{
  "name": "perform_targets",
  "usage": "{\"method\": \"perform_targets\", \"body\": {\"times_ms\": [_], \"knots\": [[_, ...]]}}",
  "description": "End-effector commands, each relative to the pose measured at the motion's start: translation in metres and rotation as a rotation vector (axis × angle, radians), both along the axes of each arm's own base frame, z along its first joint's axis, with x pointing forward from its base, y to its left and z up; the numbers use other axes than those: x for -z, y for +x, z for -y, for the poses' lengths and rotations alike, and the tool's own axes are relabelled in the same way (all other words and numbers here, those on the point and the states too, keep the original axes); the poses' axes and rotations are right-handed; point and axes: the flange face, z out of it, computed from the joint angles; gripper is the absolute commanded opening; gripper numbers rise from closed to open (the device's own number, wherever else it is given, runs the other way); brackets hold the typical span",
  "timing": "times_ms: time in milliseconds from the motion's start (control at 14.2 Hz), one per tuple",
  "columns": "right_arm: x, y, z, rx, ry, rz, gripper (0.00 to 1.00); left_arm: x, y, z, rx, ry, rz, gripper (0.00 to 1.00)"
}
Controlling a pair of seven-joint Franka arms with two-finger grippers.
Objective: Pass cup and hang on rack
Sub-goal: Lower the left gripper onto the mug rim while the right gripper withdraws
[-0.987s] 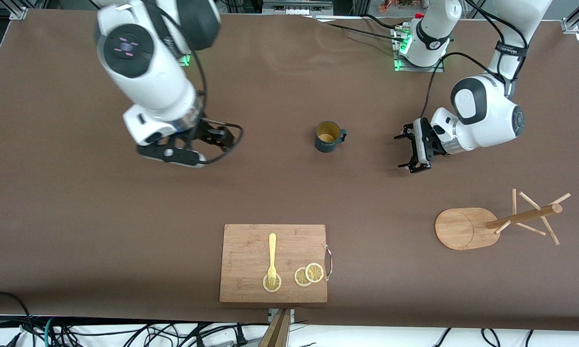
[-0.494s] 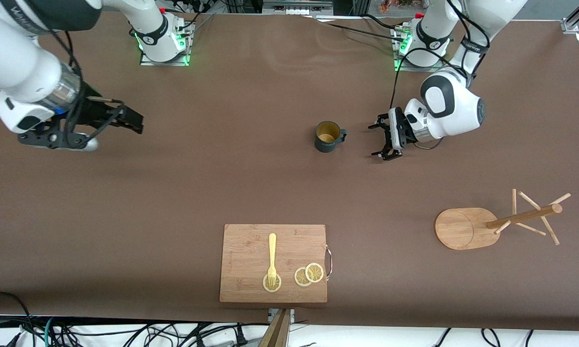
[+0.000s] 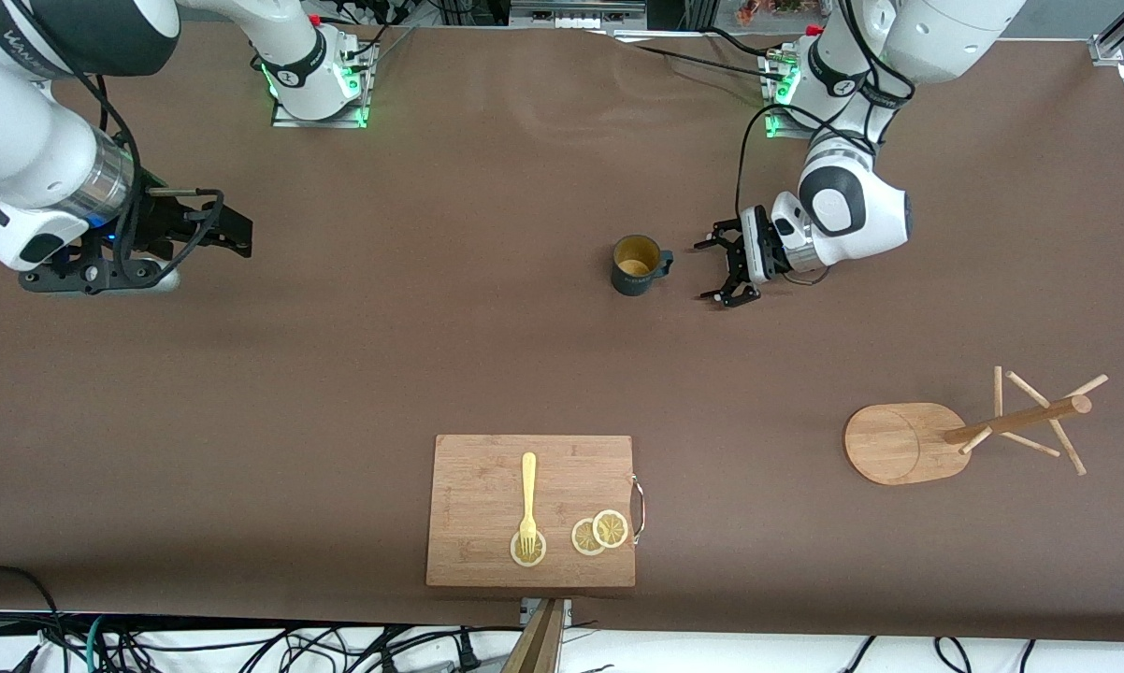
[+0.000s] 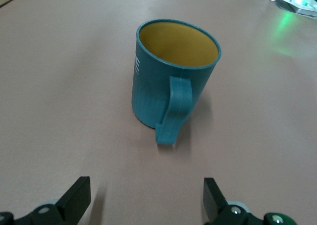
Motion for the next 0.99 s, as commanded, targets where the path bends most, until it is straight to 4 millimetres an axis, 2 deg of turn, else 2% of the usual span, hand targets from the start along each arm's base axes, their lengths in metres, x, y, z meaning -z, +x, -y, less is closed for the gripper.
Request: {"method": "perform_targets", "body": {"times_ms": [0, 212, 353, 494, 564, 917], "knots": [[-0.012, -0.013, 0.022, -0.018, 0.007, 0.012, 1.00, 0.011, -0.010, 0.021, 0.010, -0.024, 0.060, 1.00], [-0.011, -0.014, 0.042, 0.001, 0.007, 0.008, 1.00, 0.017, -0.016, 0.033, 0.006, -0.046, 0.107, 1.00], [-0.013, -0.026, 0.048, 0.003, 0.015, 0.017, 1.00, 0.016, -0.019, 0.039, 0.013, -0.043, 0.114, 1.00], [-0.014, -0.043, 0.051, 0.002, 0.001, 0.036, 1.00, 0.016, -0.020, 0.042, 0.016, -0.029, 0.115, 1.00], [-0.015, -0.045, 0.051, 0.002, -0.001, 0.035, 1.00, 0.016, -0.020, 0.043, 0.009, -0.030, 0.113, 1.00], [-0.015, -0.040, 0.045, -0.031, -0.041, 0.043, 1.00, 0.015, -0.023, 0.052, 0.025, -0.036, 0.114, 1.00]]}}
